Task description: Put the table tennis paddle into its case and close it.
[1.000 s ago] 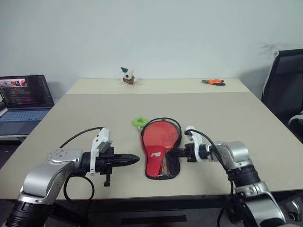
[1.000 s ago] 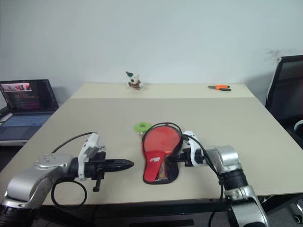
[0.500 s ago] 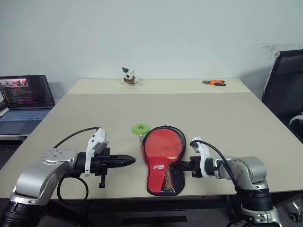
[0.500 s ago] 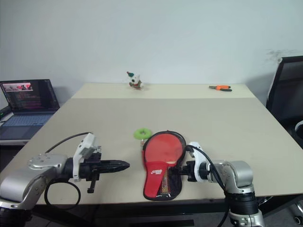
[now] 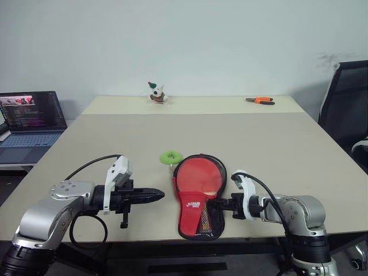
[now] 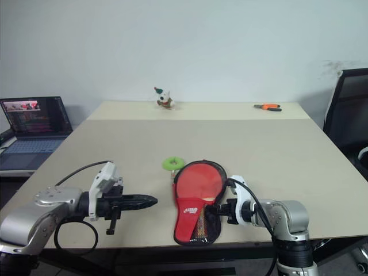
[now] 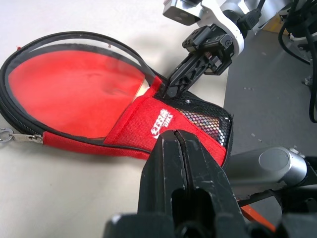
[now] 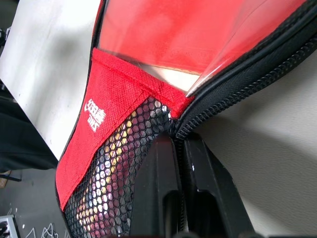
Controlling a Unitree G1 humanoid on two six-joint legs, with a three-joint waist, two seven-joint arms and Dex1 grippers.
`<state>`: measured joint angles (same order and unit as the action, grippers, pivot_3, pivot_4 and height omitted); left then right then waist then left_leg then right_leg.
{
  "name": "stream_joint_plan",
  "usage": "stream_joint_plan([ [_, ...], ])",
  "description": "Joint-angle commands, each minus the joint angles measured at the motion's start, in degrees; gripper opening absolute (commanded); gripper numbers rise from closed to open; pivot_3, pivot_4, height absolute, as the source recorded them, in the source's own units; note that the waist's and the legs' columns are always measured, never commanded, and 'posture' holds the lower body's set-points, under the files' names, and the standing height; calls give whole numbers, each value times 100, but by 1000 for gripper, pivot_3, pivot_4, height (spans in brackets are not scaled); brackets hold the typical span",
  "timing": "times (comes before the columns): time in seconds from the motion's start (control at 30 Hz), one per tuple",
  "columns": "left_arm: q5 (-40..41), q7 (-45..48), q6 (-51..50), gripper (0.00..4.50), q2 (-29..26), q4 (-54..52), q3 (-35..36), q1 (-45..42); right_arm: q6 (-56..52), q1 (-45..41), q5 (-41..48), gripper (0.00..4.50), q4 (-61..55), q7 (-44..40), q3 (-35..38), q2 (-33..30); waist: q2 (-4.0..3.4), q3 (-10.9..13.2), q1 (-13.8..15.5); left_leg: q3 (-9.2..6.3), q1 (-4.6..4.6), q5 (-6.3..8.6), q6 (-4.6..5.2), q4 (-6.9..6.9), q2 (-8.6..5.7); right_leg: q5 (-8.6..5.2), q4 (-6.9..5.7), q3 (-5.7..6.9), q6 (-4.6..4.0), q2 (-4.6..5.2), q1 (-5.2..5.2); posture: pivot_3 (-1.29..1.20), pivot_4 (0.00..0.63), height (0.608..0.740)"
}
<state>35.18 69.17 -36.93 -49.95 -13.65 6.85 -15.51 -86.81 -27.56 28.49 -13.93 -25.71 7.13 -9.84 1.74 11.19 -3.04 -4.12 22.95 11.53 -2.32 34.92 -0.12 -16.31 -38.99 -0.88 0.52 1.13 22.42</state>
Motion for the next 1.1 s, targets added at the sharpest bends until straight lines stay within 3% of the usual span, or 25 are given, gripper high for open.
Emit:
stream_joint_plan([
  [0.03,39,-59,102,0,-15,-81,103,-34,-90,13,130,1146,-230,143,160,114,0,0,0,0,0,0,0,0,0,0,0,-1,0,0,0,0,150,740],
  [0.13,61,-128,102,0,21,-116,131,10,82,5,178,2144,-558,101,-121,-71,0,0,-1,0,-2,0,0,0,3,-2,-1,-1,3,0,0,0,150,740],
  [0.37,118,-288,99,0,87,-201,175,117,1034,-109,216,4476,-1322,-626,-1179,-1421,-1,1,1,-2,-2,0,0,1,1,-16,2,-1,28,3,-2,0,150,740],
  [0.47,124,-460,86,0,155,-173,263,169,1408,-314,298,4476,-1216,-1049,-1146,-1961,-1,1,3,-3,-2,0,0,2,2,-17,1,2,28,3,-2,0,150,740],
  [0.6,146,-835,1,0,326,-55,423,235,1958,-694,216,4476,-593,-1162,-951,-2070,0,0,0,1,-5,0,0,2,5,-17,2,-1,28,2,-4,0,150,740],
  [0.77,-150,-1311,189,0,493,169,413,184,2445,-1013,536,4476,-213,-1163,-862,-1217,1,0,1,-1,-4,0,0,1,7,-17,1,0,27,2,-4,0,150,740],
  [0.83,-451,-1645,408,0,625,428,333,3,2769,-1039,343,4476,103,-980,-1134,-677,2,-1,0,-2,-5,0,0,1,7,-16,-1,-1,27,2,-4,0,150,740],
  [0.93,-792,-2078,552,0,797,860,274,-320,3209,-964,-5,4476,441,-928,-1558,-386,2,-1,25,-6,-4,0,0,4,6,-10,-1,4,16,2,-5,0,150,740],
  [1.03,-1071,-2333,622,566,931,1366,161,-713,3448,-927,-253,4500,681,-839,-1784,-279,2,-1,81,-7,-3,0,0,6,-4,0,-1,5,2,3,-6,0,150,740],
  [1.1,-1217,-2467,679,1241,1061,1703,68,-1020,3552,-878,-392,4500,724,-827,-1917,-314,2,-1,125,-7,-2,0,0,5,-11,0,0,7,3,3,-6,0,150,740],
])
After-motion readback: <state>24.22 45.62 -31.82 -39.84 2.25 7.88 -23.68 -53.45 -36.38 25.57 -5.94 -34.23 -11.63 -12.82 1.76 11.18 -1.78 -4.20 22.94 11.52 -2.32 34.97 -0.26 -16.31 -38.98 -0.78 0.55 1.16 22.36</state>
